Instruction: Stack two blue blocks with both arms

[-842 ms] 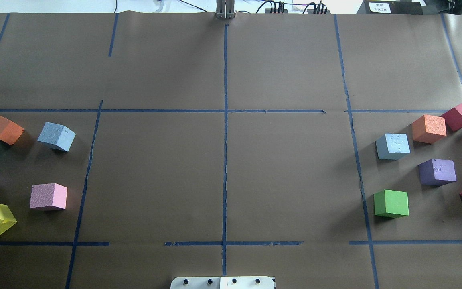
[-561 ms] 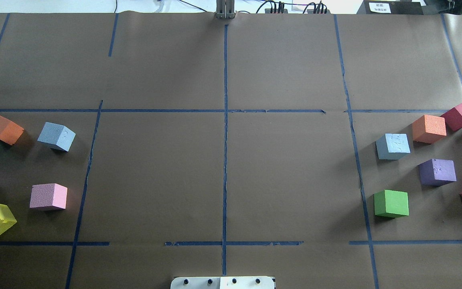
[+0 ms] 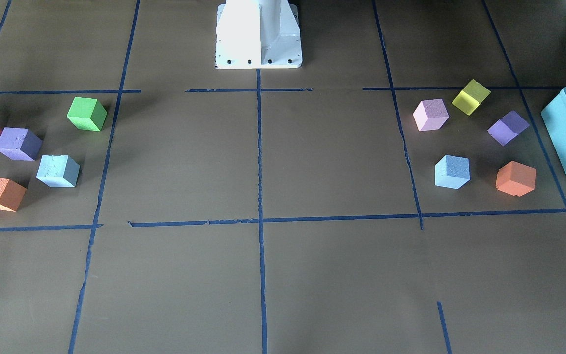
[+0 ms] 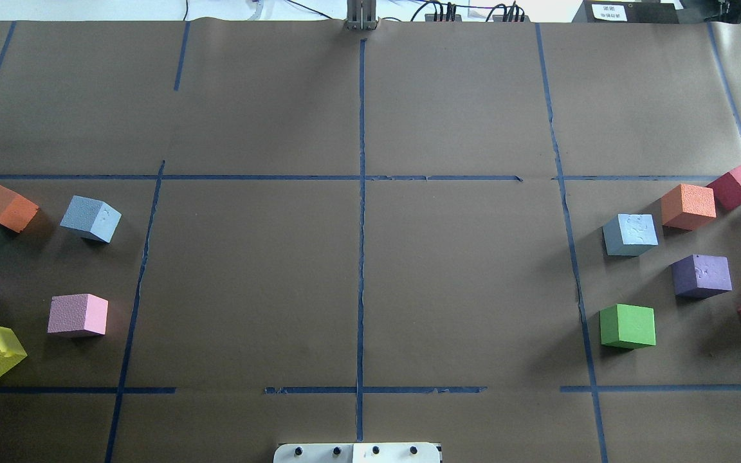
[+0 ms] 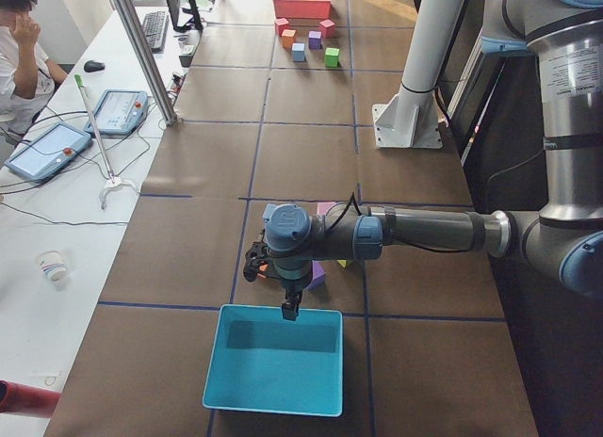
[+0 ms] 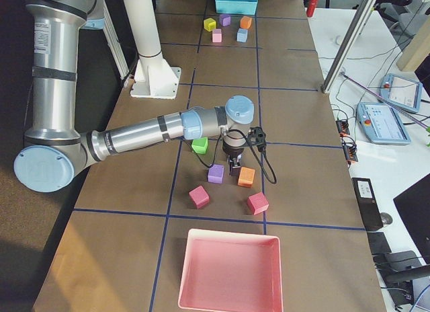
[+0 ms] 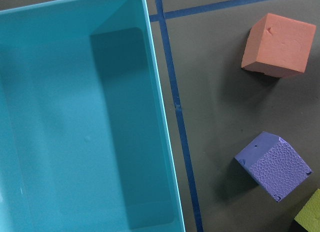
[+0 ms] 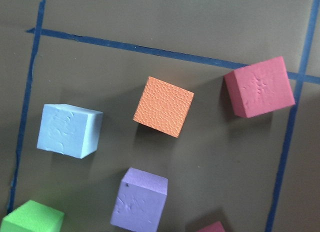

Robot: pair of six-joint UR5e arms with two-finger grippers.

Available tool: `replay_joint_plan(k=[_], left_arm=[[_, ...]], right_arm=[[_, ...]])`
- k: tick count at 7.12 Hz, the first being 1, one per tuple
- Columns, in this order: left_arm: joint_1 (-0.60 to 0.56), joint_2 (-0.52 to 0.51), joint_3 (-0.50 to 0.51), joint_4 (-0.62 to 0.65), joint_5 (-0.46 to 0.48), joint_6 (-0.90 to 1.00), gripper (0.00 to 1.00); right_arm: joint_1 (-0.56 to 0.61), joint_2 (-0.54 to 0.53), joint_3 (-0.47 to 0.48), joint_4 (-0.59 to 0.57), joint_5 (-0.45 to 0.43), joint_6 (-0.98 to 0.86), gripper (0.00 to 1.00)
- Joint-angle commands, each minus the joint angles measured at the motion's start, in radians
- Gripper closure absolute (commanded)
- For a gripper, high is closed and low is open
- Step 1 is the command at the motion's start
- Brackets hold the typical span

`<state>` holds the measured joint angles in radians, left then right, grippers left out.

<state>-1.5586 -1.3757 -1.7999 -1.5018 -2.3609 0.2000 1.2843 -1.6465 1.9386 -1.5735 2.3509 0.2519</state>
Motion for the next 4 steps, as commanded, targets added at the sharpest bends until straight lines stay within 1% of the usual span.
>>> replay_joint_plan(k=[1, 2, 3, 4], left_arm=[[0.0, 0.001, 0.002, 0.0, -0.001, -0.001, 0.0], [0.0, 0.001, 0.001, 0.0, -0.001, -0.001, 0.0], [0.0, 0.004, -0.001, 0.0, -0.003, -0.001, 0.0], [0.0, 0.006, -0.004, 0.0, -0.004, -0.001, 0.0]], right_arm=[[-0.203, 0.019, -0.109, 0.396, -0.155, 0.414, 0.0], [-0.238, 0.02, -0.172, 0.508, -0.176, 0.459, 0.0], [-0.249, 0.046, -0.173, 0.513, -0.18, 0.493, 0.0], [-0.293, 0.065, -0.173, 0.513, -0.203, 0.553, 0.0]])
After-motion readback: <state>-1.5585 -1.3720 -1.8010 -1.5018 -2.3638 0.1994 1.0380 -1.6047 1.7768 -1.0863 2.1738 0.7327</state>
